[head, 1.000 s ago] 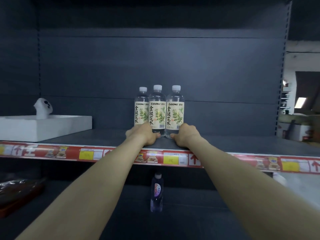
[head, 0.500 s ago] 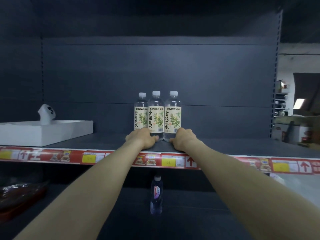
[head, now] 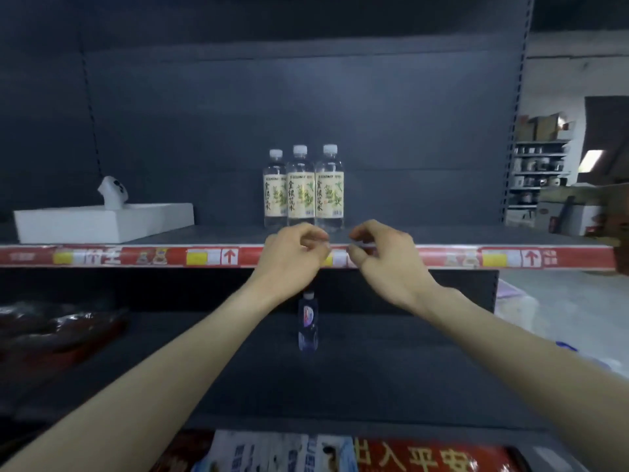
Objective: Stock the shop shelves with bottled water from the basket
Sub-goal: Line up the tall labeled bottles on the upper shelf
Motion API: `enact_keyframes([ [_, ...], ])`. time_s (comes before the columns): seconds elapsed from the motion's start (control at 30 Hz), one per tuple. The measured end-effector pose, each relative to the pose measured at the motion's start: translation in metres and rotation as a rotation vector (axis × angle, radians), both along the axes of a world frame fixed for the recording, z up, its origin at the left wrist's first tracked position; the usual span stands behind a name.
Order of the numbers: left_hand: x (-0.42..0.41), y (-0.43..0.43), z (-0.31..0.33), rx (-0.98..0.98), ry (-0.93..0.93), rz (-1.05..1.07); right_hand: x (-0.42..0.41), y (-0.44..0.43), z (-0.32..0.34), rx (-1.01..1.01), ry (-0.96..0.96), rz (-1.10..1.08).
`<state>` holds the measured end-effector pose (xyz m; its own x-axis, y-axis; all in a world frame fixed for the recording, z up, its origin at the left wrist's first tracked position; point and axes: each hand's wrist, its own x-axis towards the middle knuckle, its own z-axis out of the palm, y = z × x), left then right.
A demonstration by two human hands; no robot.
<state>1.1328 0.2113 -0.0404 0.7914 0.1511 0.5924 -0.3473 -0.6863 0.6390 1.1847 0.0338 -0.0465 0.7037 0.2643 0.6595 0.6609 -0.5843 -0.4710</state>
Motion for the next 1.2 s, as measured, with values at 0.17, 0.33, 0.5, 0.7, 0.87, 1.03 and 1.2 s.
enact_keyframes([
  [0.17,-0.049,-0.029,-0.082,-0.028,0.061,-0.07,-0.049,-0.027,-0.082,-0.075,0.083,0.14],
  [0.33,-0.085,-0.05,-0.207,-0.024,0.273,-0.054,-0.081,-0.049,-0.192,-0.153,0.264,0.114],
  [0.5,-0.133,-0.065,-0.342,-0.046,0.551,-0.039,-0.119,-0.078,-0.323,-0.336,0.591,0.136],
  [0.7,-0.172,-0.053,-0.461,0.044,0.89,0.029,-0.159,-0.109,-0.427,-0.454,0.896,0.106],
  [0.87,-0.179,-0.039,-0.489,0.141,1.048,-0.015,-0.154,-0.127,-0.481,-0.613,1.06,0.088],
  [1.03,-0.167,-0.043,-0.491,0.245,1.108,-0.143,-0.152,-0.125,-0.465,-0.676,1.114,0.12],
  [1.2,-0.152,-0.062,-0.493,0.721,1.308,-0.343,-0.151,-0.139,-0.474,-0.962,1.194,0.22],
])
